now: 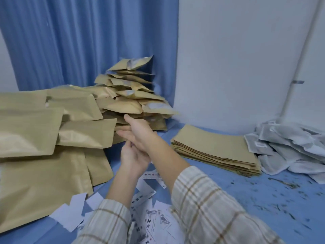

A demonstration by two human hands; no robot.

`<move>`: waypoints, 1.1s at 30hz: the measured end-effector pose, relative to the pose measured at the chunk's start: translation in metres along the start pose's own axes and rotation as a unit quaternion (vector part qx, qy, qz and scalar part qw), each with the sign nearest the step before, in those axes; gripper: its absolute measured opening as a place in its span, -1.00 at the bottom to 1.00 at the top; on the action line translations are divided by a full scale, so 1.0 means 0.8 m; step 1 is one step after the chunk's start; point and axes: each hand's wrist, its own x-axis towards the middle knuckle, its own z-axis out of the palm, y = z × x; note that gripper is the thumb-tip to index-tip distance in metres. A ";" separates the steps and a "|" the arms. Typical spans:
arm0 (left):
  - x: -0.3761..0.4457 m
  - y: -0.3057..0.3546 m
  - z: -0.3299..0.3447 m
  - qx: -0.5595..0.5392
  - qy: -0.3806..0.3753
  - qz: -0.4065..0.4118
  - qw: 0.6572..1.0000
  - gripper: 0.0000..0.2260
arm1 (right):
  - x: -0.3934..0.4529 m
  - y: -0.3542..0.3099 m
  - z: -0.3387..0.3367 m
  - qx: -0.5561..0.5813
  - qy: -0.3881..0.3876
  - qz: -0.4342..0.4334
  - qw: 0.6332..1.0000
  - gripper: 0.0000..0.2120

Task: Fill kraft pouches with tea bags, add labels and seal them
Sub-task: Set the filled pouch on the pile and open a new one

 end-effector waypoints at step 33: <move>0.060 -0.214 0.081 0.331 0.062 0.041 0.941 -0.85 | -0.119 0.071 -0.314 -0.660 0.179 -0.346 0.643 -0.70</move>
